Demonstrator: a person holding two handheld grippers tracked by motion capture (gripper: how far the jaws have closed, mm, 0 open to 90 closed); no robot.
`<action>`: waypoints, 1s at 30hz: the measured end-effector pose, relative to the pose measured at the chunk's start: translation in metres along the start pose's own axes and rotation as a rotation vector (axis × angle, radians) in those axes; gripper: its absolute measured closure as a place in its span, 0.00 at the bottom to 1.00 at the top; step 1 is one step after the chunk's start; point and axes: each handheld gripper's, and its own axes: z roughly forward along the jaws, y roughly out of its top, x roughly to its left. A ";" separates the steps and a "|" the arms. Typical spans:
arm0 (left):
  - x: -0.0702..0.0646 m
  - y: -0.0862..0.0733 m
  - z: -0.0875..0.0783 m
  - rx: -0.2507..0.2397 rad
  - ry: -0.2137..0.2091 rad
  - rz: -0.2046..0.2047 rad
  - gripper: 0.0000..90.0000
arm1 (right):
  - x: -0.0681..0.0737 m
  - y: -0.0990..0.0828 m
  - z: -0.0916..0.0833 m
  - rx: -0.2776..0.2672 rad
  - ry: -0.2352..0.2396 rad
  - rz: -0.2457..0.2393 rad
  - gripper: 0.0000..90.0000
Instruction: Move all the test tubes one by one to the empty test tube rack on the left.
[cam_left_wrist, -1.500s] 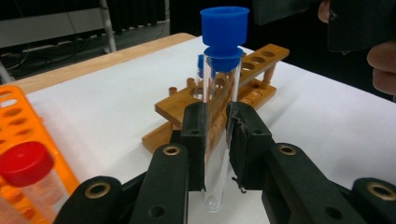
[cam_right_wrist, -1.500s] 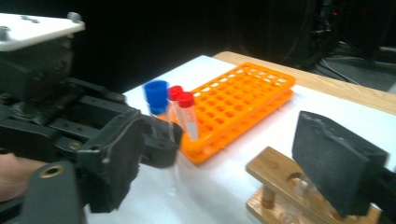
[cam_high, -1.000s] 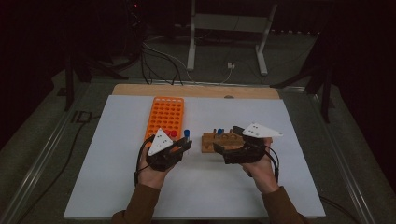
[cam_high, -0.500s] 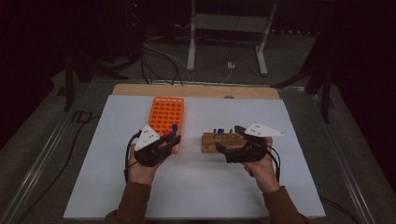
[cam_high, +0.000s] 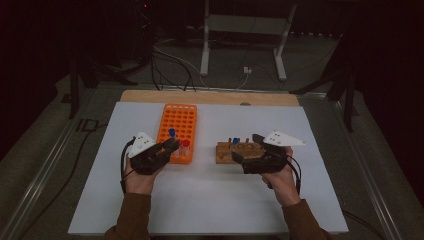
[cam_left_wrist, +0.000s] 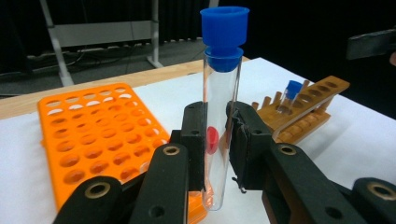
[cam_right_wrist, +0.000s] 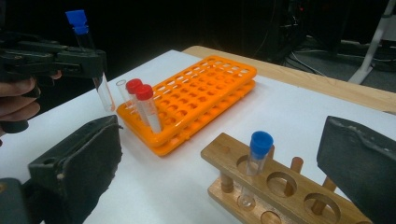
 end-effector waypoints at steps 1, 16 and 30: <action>0.001 0.000 0.000 0.001 0.002 -0.001 0.86 | 0.000 0.000 -0.001 -0.002 -0.002 0.002 0.00; 0.017 -0.003 -0.010 -0.006 0.075 -0.021 0.86 | -0.003 0.000 -0.002 -0.006 -0.007 0.006 0.00; 0.027 -0.009 -0.015 -0.025 0.171 -0.020 0.86 | -0.004 0.001 -0.002 -0.006 -0.010 0.012 0.00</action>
